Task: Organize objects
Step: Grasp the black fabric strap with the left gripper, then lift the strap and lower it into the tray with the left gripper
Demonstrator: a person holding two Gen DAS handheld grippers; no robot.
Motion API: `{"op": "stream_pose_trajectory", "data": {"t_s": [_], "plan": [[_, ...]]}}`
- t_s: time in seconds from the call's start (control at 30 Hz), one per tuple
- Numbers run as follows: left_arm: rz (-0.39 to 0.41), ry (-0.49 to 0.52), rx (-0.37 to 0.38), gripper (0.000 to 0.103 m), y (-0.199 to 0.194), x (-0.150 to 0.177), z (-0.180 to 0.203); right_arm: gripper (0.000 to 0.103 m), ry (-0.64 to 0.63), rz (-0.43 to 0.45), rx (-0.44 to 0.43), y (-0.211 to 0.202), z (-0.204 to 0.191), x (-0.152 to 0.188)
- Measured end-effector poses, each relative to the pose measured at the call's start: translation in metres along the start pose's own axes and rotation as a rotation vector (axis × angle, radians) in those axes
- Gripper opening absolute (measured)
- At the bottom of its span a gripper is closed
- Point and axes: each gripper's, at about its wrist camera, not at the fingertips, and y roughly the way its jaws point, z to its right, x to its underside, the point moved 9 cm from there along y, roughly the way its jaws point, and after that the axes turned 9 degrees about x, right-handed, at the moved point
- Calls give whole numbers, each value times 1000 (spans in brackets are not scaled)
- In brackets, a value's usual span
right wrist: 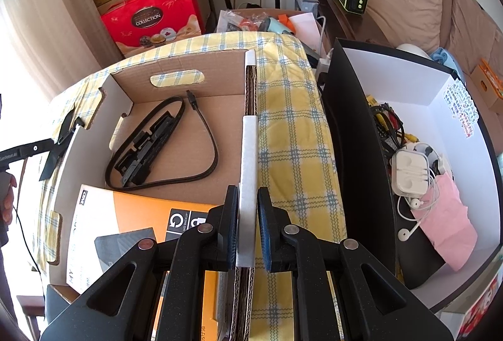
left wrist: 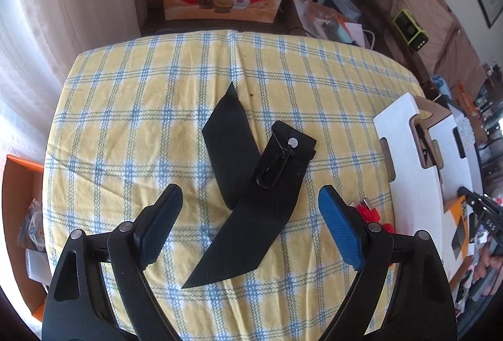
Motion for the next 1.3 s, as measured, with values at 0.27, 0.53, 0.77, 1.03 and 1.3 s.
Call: {"op": "stream_pose_trajectory", "data": {"t_s": [0.27,0.53,0.77,1.03,1.3], "plan": [[-70,94,-56,71,23,1,16,12,1,-6,-3,1,1,1],[-40,148,-105,29,19,3,21,12,0,-8,-6,3,0,1],[32,150,-73,16,-1,-4,29,12,4,-9,-10,3,0,1],[111,167,32,14,-30,-20,60,12,5,-9,-10,3,0,1],[164,227,146,14,-58,-34,115,12,6,-9,-11,3,0,1]]}}
